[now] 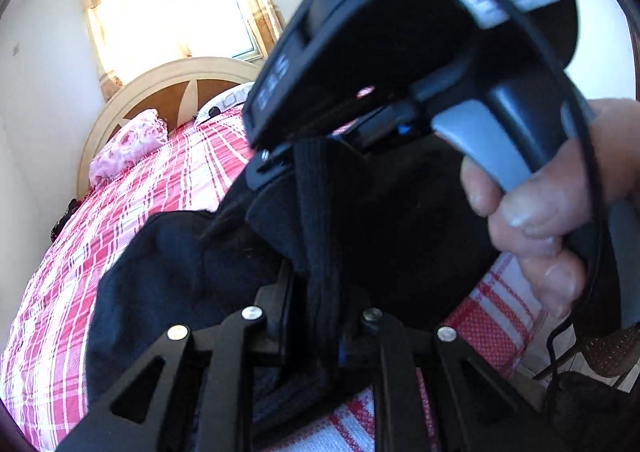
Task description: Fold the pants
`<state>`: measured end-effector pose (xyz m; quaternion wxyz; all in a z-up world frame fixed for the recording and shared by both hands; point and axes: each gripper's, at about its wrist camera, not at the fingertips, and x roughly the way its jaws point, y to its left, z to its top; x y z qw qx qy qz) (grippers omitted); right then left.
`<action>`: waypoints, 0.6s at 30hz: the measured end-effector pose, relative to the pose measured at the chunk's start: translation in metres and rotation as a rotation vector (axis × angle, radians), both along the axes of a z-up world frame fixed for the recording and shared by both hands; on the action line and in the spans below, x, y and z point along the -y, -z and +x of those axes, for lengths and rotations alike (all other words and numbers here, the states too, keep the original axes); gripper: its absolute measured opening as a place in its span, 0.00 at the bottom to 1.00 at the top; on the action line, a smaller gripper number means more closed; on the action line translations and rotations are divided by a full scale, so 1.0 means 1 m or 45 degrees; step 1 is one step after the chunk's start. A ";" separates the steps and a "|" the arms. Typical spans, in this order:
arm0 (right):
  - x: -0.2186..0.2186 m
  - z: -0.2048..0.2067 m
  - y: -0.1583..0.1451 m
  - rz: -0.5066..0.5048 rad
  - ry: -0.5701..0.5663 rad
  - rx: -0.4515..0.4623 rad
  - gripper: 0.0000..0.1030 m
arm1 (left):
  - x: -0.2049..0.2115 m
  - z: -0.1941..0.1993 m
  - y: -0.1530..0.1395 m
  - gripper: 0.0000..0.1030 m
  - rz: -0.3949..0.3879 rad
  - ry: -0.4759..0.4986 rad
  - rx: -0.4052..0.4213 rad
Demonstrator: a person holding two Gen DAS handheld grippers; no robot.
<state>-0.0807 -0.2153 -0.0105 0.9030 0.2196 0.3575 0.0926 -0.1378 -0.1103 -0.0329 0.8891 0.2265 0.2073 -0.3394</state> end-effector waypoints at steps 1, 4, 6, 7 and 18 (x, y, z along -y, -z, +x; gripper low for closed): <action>0.003 -0.004 -0.004 0.010 0.004 0.022 0.19 | 0.001 -0.002 -0.004 0.16 -0.010 0.002 0.004; 0.013 -0.024 -0.025 0.010 0.028 0.117 0.19 | 0.007 -0.010 -0.024 0.16 -0.056 0.053 0.019; 0.024 -0.035 -0.037 -0.004 0.054 0.160 0.19 | 0.019 -0.020 -0.033 0.16 -0.061 0.097 0.039; 0.030 -0.041 -0.041 -0.012 0.065 0.174 0.19 | 0.024 -0.024 -0.034 0.16 -0.057 0.113 0.045; 0.094 -0.063 0.008 -0.080 0.217 0.095 0.19 | 0.094 -0.047 0.009 0.22 0.132 0.157 0.102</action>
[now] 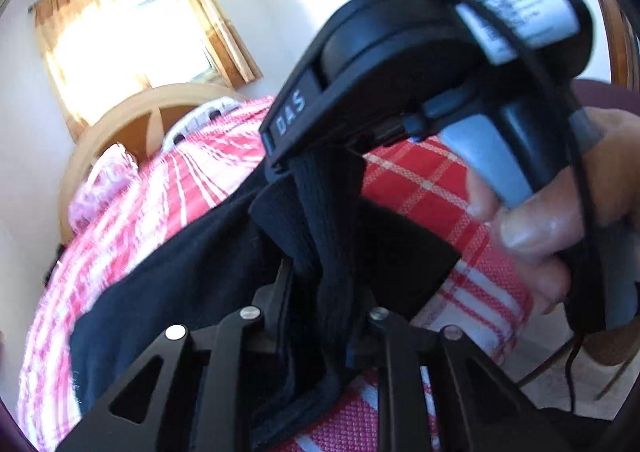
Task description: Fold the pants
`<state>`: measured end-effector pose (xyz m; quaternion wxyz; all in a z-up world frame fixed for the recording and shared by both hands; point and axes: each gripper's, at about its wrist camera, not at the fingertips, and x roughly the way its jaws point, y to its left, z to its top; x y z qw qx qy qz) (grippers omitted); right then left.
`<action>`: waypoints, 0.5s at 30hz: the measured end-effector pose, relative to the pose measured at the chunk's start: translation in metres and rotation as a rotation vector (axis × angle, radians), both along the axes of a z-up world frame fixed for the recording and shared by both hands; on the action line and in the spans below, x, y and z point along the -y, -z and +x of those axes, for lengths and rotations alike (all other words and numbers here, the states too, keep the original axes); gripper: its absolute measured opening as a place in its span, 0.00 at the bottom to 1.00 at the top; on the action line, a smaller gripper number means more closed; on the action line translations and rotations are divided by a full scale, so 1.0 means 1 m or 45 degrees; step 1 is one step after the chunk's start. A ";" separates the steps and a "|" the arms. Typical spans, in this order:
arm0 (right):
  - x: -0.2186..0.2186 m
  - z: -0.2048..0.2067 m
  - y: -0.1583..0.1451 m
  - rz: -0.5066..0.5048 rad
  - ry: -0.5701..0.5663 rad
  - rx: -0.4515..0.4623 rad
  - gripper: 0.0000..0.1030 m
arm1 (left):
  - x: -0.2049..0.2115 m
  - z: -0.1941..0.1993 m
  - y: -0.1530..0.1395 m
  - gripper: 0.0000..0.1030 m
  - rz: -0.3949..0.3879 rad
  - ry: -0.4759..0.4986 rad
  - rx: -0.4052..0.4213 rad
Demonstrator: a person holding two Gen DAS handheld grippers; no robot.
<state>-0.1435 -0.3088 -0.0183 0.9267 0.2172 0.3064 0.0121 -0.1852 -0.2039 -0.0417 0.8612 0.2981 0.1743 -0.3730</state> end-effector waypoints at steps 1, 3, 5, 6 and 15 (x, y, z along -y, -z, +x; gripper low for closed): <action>0.002 -0.001 0.002 0.017 0.003 0.026 0.21 | 0.000 -0.003 -0.001 0.26 0.005 0.011 -0.001; 0.005 -0.003 0.001 0.067 0.005 0.046 0.25 | -0.007 -0.004 -0.009 0.40 -0.007 0.050 -0.063; 0.012 -0.005 -0.002 0.138 0.009 0.049 0.27 | -0.021 0.000 -0.020 0.61 -0.043 0.071 -0.166; 0.016 -0.008 -0.004 0.169 0.030 0.052 0.29 | -0.029 0.004 -0.025 0.65 -0.060 0.063 -0.210; -0.016 -0.065 -0.044 -0.022 0.083 0.156 0.34 | -0.097 0.077 -0.067 0.77 -0.215 -0.294 -0.266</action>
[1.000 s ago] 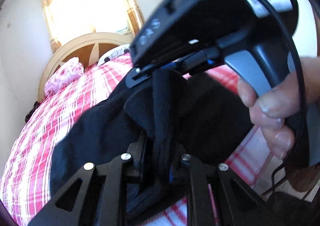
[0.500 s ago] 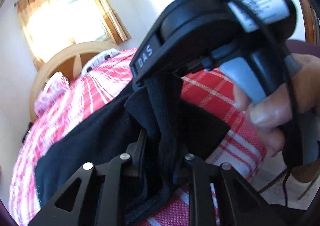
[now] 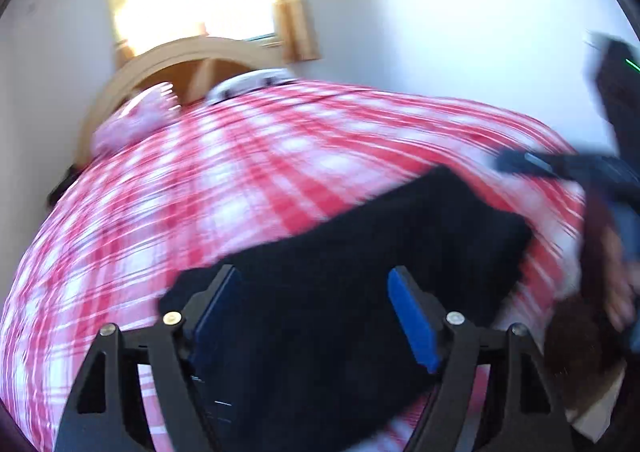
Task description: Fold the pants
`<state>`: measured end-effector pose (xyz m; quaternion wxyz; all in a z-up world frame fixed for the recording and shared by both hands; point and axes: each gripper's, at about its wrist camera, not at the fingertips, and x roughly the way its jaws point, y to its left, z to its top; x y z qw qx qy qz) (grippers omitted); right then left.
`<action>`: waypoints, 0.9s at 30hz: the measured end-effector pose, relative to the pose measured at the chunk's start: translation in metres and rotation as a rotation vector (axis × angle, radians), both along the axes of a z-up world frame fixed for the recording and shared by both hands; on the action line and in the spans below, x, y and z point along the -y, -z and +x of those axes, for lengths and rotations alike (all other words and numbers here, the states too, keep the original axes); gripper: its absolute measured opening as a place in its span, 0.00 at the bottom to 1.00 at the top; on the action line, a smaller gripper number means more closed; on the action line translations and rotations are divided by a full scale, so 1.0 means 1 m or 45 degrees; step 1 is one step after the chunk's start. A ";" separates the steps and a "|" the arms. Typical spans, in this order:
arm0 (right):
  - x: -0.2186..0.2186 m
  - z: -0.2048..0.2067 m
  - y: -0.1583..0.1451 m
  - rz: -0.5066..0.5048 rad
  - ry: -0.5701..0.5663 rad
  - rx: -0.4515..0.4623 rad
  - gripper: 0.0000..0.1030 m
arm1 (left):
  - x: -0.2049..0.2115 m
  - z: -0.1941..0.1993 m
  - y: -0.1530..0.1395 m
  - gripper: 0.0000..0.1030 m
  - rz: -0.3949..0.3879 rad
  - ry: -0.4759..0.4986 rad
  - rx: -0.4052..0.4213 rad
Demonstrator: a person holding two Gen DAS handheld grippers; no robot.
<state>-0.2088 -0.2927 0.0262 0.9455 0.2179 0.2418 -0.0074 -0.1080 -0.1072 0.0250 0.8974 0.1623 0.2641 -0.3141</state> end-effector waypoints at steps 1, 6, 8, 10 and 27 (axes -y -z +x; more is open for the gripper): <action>-0.005 -0.001 -0.001 -0.008 -0.032 0.009 0.34 | -0.002 0.012 0.001 0.77 0.005 -0.055 -0.023; -0.028 0.009 0.010 -0.071 -0.099 -0.063 0.34 | 0.004 0.047 0.027 0.78 0.125 -0.228 -0.121; -0.028 0.005 0.026 -0.057 -0.091 -0.113 0.34 | -0.015 0.059 0.034 0.81 0.102 -0.246 -0.199; -0.027 0.002 0.043 -0.061 -0.063 -0.158 0.34 | -0.014 0.057 0.040 0.86 0.095 -0.261 -0.214; -0.029 0.016 0.001 -0.177 0.083 -0.017 0.48 | -0.028 0.066 0.027 0.96 0.133 -0.370 -0.136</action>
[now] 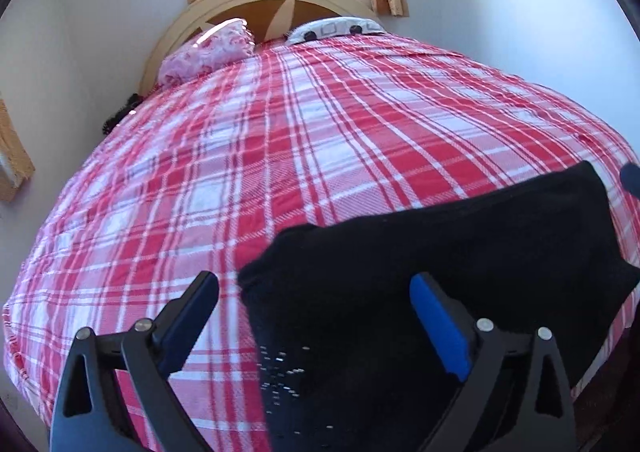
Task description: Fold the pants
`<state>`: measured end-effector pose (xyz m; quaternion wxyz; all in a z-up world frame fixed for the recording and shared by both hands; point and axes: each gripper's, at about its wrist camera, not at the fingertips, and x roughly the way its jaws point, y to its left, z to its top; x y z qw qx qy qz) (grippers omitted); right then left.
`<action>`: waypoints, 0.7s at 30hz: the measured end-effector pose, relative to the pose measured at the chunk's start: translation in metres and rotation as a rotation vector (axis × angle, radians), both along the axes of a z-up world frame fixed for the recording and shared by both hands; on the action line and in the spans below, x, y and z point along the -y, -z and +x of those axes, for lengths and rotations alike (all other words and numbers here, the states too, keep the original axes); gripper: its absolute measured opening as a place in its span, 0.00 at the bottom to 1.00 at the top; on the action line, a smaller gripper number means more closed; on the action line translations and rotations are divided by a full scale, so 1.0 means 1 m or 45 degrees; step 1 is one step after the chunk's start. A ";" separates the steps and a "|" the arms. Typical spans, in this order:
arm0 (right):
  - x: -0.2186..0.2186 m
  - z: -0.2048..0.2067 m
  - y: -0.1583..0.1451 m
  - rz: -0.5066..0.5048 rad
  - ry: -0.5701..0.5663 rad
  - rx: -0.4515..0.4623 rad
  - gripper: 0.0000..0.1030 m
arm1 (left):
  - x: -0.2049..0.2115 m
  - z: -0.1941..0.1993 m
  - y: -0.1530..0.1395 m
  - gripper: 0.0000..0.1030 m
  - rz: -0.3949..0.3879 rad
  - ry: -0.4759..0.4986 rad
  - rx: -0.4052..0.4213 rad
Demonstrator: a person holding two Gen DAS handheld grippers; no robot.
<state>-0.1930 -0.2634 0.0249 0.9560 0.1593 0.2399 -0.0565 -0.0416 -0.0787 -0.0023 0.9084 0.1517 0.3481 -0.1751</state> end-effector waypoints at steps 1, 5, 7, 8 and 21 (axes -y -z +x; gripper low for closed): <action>-0.001 0.005 -0.001 -0.012 -0.003 0.002 0.48 | -0.001 0.003 0.001 0.96 0.011 -0.012 -0.002; 0.000 0.046 0.006 -0.027 -0.026 -0.075 0.48 | -0.004 0.012 0.008 0.97 0.006 -0.039 -0.053; 0.000 0.066 0.018 -0.034 -0.009 -0.155 0.48 | -0.003 0.014 0.011 0.98 0.017 -0.043 -0.055; 0.000 0.074 0.024 -0.040 0.003 -0.198 0.48 | -0.002 0.015 0.011 0.98 0.024 -0.042 -0.055; -0.006 0.085 0.026 -0.051 0.044 -0.179 0.58 | -0.004 0.018 0.014 1.00 0.013 -0.059 -0.085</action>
